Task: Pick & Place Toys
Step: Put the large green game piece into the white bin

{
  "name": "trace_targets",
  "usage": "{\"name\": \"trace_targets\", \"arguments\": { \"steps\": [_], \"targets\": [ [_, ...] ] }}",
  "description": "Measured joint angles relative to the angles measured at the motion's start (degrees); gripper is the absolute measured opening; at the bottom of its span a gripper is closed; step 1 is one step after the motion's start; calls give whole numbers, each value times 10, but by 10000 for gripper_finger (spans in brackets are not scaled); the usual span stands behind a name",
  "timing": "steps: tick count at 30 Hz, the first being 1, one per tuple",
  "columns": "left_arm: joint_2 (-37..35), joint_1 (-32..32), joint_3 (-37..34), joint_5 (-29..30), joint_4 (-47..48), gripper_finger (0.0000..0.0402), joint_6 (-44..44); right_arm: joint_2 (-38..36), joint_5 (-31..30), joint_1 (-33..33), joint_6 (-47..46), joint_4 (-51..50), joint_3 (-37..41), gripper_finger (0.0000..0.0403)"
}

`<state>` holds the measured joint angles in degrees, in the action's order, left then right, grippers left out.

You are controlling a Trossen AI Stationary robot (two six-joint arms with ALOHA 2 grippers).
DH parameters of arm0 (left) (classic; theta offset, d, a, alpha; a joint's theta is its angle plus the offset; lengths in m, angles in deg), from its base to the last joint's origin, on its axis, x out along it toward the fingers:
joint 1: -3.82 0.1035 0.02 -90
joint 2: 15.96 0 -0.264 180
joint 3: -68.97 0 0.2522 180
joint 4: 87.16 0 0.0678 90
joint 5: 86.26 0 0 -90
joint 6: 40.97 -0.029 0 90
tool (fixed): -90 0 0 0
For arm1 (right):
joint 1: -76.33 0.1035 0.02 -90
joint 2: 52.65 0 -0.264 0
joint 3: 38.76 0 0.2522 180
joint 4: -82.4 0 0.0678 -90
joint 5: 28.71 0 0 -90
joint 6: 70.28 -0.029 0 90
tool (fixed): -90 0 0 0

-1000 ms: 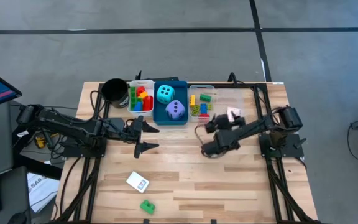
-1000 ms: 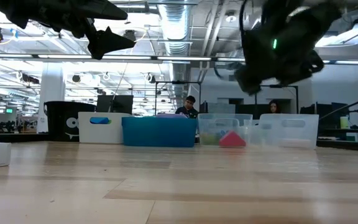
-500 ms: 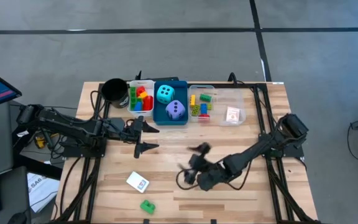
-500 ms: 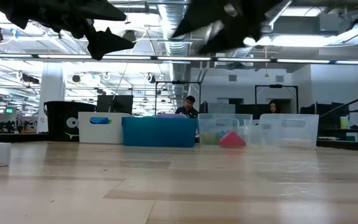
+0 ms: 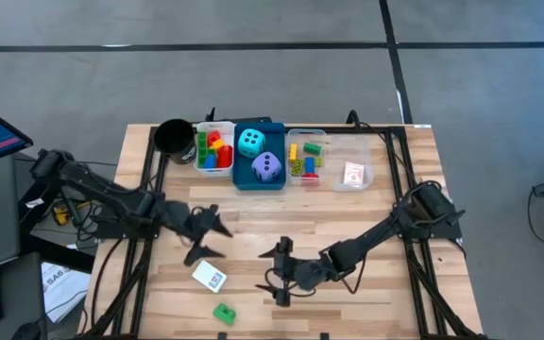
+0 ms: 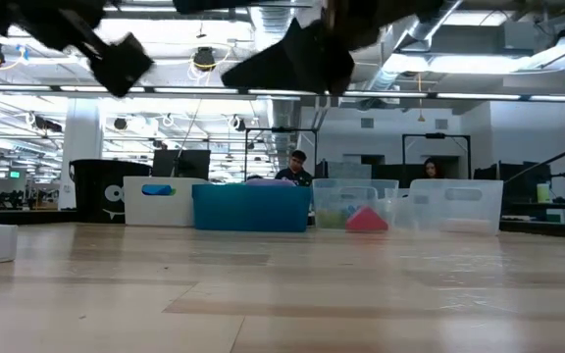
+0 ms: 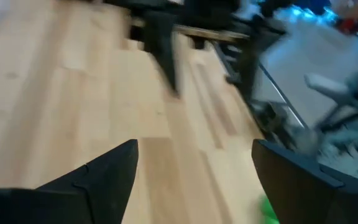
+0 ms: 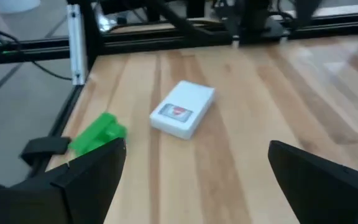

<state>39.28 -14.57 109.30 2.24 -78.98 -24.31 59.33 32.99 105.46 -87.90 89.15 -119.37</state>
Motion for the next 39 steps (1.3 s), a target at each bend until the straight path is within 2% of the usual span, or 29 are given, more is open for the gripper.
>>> {"name": "trace_targets", "arguments": {
  "steps": [7,11,18,26,32,35,39],
  "targets": [
    [0,-140,0,104,6,294,7,46,7,5,-22,-1,-32,388],
    [0,-187,0,175,3,294,7,78,60,4,-24,3,-77,388],
    [0,-185,0,235,3,294,3,171,140,5,12,-51,-217,388],
    [0,-180,0,247,3,294,42,275,135,-2,21,-209,-391,388],
    [0,-181,0,246,7,294,66,339,165,-4,11,-282,-506,388],
    [0,-181,0,246,8,294,67,355,167,-2,11,-305,-545,388],
    [0,-181,0,246,11,294,67,357,166,2,11,-326,-557,388]
  ]
}}
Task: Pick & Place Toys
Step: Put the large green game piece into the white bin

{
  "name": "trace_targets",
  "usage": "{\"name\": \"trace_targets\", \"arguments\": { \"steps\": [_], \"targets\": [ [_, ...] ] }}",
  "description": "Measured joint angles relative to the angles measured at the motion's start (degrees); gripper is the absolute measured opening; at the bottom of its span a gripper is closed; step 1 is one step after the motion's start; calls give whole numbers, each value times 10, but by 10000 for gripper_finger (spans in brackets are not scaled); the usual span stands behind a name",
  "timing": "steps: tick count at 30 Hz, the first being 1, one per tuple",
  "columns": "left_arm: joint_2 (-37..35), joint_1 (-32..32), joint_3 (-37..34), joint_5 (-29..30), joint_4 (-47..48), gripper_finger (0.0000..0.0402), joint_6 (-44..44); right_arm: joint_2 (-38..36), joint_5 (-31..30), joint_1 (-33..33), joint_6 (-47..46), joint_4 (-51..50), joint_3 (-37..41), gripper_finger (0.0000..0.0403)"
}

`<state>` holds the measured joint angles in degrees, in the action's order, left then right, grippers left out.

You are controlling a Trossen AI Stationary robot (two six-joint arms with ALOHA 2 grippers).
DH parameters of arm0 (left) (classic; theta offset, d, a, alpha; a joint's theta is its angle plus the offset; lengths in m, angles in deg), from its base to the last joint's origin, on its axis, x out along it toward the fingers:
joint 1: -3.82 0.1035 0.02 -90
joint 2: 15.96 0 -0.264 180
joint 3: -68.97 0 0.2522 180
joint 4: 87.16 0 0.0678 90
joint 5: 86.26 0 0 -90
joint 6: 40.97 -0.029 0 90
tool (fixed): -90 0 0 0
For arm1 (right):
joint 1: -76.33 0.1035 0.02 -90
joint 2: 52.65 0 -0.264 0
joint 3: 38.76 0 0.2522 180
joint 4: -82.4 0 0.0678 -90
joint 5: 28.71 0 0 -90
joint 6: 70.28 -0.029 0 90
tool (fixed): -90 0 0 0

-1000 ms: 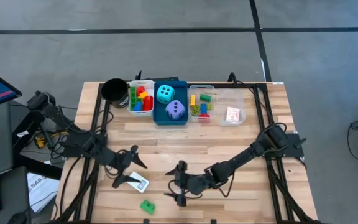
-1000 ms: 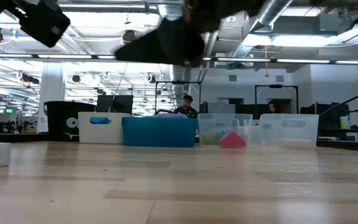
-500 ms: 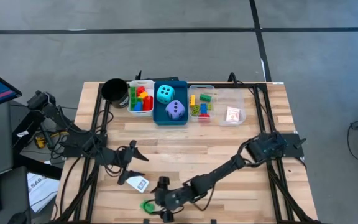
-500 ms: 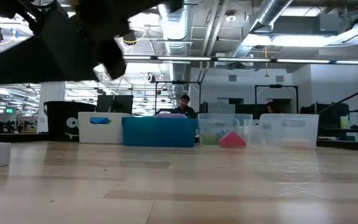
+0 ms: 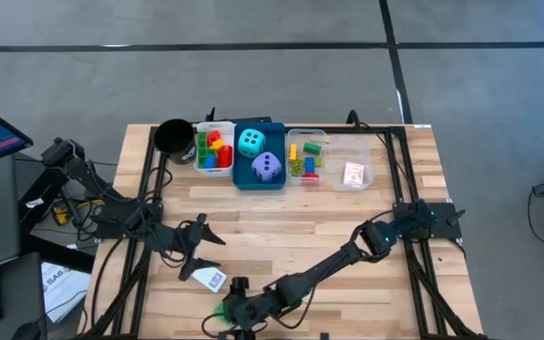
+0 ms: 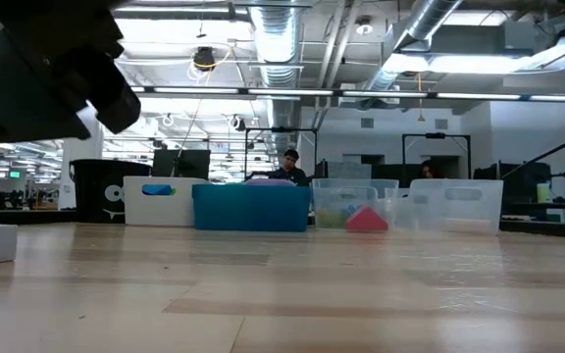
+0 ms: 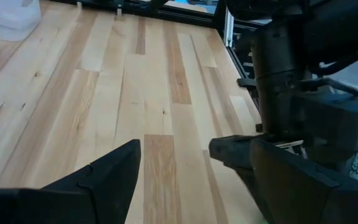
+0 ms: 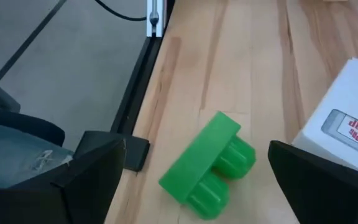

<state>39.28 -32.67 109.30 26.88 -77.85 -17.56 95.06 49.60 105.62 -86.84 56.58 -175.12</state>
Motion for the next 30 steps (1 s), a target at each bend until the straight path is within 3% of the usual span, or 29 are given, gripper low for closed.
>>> {"name": "trace_targets", "arguments": {
  "steps": [11,15,22,26,30],
  "targets": [
    [0,0,0,-16,6,294,0,0,1,-2,-11,-19,0,388],
    [0,-8,0,-83,3,294,18,-15,-87,-4,-4,-70,0,388],
    [20,-49,0,-87,-27,288,36,-70,-297,11,-6,-215,0,388],
    [69,-72,0,-86,-60,281,36,-95,-403,22,-61,-315,0,388],
    [141,-97,0,-86,-112,276,36,-112,-462,19,-154,-437,0,388]
  ]
}}
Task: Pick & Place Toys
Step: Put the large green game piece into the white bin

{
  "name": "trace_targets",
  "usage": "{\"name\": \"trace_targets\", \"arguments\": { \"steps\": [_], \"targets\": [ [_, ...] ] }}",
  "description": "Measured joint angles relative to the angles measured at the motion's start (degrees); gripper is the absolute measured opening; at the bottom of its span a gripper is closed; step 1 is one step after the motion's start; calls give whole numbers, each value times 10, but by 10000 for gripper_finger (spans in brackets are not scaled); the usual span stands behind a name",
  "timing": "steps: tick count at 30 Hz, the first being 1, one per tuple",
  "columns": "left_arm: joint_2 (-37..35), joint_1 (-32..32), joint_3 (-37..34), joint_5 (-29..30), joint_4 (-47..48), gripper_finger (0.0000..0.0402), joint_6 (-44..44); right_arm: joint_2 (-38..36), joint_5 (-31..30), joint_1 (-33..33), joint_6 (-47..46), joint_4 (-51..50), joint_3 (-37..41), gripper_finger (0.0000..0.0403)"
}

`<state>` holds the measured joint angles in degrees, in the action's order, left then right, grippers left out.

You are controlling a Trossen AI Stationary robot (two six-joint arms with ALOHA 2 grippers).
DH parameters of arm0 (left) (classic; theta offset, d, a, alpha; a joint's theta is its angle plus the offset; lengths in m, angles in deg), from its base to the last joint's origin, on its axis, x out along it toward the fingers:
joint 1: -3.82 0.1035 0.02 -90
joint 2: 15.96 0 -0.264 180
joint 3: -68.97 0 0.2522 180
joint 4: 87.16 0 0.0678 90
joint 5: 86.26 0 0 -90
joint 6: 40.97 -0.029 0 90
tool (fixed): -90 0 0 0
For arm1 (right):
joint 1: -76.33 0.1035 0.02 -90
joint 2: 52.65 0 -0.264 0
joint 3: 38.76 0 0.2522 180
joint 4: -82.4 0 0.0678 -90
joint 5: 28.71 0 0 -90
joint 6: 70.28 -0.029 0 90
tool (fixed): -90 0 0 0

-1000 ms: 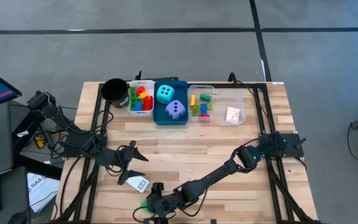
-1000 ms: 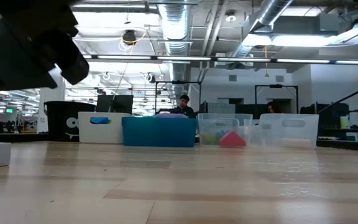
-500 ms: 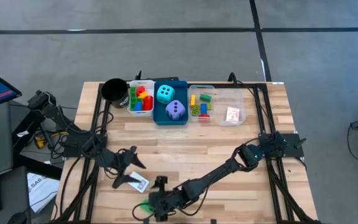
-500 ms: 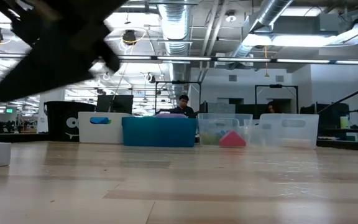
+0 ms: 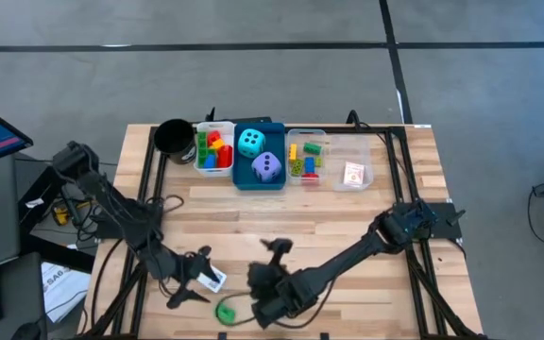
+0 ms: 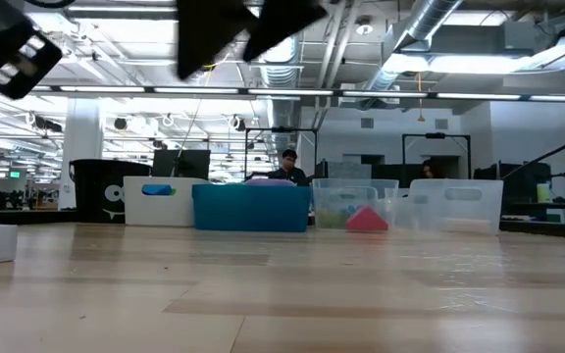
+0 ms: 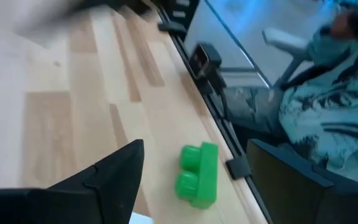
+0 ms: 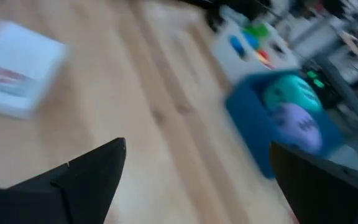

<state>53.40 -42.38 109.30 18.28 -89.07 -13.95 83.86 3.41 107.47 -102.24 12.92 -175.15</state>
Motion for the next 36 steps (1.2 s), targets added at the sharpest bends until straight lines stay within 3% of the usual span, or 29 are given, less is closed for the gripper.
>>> {"name": "trace_targets", "arguments": {
  "steps": [7,12,16,36],
  "targets": [
    [108,-24,38,16,-28,273,-10,-8,-17,-21,-140,-158,0,388],
    [173,-29,84,20,-23,273,-68,-4,-10,-36,-160,-178,0,388],
    [210,-29,112,20,33,273,-87,-4,-7,-45,-161,-178,0,388],
    [246,-38,117,-12,22,273,-36,-4,-7,-46,-161,-173,0,388]
  ]
}}
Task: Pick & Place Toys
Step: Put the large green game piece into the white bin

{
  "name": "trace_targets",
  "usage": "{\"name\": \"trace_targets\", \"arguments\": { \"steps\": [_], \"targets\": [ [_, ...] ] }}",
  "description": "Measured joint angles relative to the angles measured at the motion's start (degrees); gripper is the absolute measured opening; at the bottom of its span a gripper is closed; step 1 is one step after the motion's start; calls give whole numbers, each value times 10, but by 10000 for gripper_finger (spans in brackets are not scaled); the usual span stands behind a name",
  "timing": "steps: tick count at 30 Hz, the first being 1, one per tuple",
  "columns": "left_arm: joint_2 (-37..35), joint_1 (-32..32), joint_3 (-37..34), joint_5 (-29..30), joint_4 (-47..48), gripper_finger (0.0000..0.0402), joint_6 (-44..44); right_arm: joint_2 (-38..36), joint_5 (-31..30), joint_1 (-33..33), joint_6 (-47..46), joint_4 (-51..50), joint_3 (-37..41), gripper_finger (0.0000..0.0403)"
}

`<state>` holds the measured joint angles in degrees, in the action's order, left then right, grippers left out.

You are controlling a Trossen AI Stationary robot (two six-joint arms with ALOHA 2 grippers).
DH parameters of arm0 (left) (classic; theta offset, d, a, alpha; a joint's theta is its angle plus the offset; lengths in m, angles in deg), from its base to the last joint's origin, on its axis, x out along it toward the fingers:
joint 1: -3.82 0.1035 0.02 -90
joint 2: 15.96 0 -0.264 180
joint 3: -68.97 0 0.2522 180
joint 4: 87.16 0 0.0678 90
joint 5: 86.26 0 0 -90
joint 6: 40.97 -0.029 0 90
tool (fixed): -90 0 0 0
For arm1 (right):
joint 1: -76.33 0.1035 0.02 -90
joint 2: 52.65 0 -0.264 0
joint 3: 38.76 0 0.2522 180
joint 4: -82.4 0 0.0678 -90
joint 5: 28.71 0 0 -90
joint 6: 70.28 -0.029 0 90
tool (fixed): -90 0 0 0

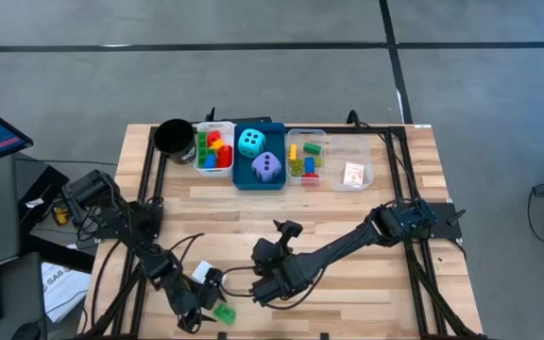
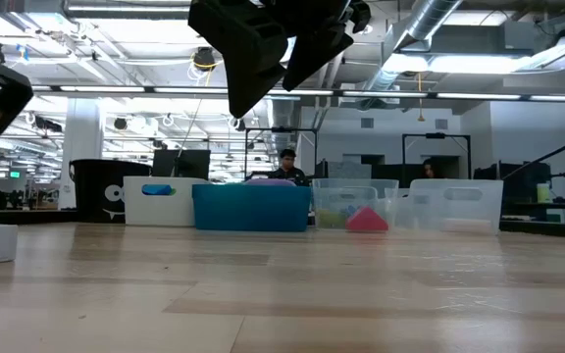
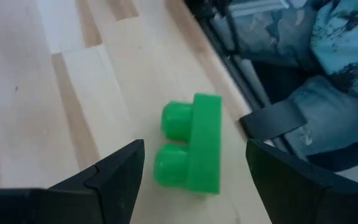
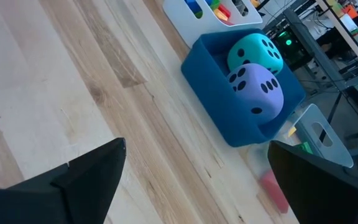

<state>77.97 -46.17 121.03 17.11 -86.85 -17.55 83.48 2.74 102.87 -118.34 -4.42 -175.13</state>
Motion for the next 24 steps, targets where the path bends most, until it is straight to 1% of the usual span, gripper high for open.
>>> {"name": "trace_targets", "arguments": {
  "steps": [7,15,24],
  "targets": [
    [0,-8,0,1,-18,273,9,0,0,0,0,0,0,388],
    [0,-8,0,19,-18,273,10,0,0,0,0,2,0,388],
    [40,-8,0,17,-27,273,13,0,0,0,0,3,0,388]
  ]
}}
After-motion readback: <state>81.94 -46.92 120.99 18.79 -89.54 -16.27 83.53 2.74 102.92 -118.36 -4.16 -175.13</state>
